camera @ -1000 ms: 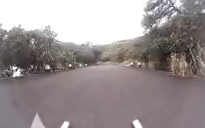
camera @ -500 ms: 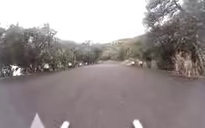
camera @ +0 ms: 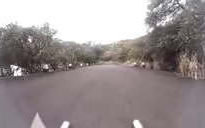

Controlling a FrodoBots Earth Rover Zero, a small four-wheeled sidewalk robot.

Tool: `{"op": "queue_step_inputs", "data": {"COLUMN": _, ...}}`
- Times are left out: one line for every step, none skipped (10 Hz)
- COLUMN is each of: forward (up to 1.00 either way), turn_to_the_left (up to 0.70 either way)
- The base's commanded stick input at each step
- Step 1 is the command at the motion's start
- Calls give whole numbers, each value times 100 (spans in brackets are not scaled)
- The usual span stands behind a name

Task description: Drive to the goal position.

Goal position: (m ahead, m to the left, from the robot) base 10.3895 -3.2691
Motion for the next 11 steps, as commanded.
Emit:
{"op": "queue_step_inputs", "data": {"forward": 50, "turn_to_the_left": 0}}
{"op": "queue_step_inputs", "data": {"forward": 50, "turn_to_the_left": 0}}
{"op": "queue_step_inputs", "data": {"forward": 26, "turn_to_the_left": 0}}
{"op": "queue_step_inputs", "data": {"forward": 0, "turn_to_the_left": 0}}
{"op": "queue_step_inputs", "data": {"forward": 0, "turn_to_the_left": 0}}
{"op": "queue_step_inputs", "data": {"forward": 0, "turn_to_the_left": 0}}
{"op": "queue_step_inputs", "data": {"forward": 0, "turn_to_the_left": 0}}
{"op": "queue_step_inputs", "data": {"forward": 0, "turn_to_the_left": -23}}
{"op": "queue_step_inputs", "data": {"forward": 0, "turn_to_the_left": -44}}
{"op": "queue_step_inputs", "data": {"forward": 0, "turn_to_the_left": -50}}
{"op": "queue_step_inputs", "data": {"forward": 0, "turn_to_the_left": -50}}
